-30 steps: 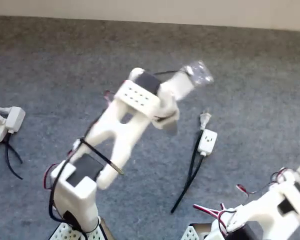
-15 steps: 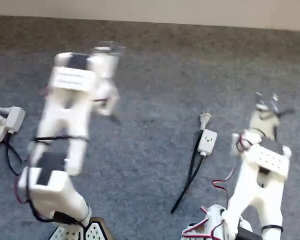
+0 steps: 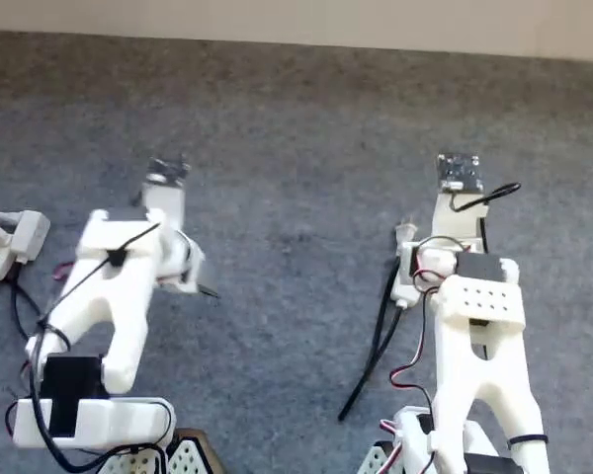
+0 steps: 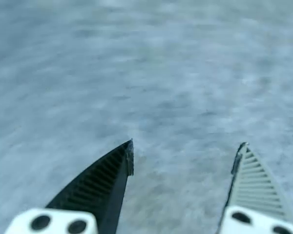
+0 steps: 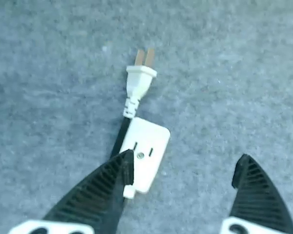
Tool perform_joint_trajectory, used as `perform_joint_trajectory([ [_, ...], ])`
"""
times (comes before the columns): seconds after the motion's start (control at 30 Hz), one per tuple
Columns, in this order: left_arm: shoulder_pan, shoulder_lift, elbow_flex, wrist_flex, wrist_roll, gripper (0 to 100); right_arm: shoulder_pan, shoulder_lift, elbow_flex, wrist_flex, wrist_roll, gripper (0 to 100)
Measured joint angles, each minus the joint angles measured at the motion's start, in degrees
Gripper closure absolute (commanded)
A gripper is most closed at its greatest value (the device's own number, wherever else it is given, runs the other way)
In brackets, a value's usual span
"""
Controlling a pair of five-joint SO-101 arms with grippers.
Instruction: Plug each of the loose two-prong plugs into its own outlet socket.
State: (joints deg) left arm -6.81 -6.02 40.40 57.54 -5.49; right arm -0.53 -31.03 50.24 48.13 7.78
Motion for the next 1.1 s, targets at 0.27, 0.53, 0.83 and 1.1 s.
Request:
perform_joint_trajectory([
  [0.27,1.14,-0.62,5.98,-11.52,0.00,67,-4.40,0.00,5.54,-4.57,0.00,68.9],
  [0.53,1.14,-0.62,6.07,-11.87,0.00,67,-4.48,9.14,3.16,-3.87,-0.35,68.9],
  [0.83,1.14,-0.62,6.07,-11.87,0.00,67,-2.29,23.74,-3.16,-4.57,-0.35,94.0],
  [1.1,1.14,-0.62,6.07,-11.87,0.00,67,-0.35,22.68,-6.77,0.35,-0.44,99.2],
])
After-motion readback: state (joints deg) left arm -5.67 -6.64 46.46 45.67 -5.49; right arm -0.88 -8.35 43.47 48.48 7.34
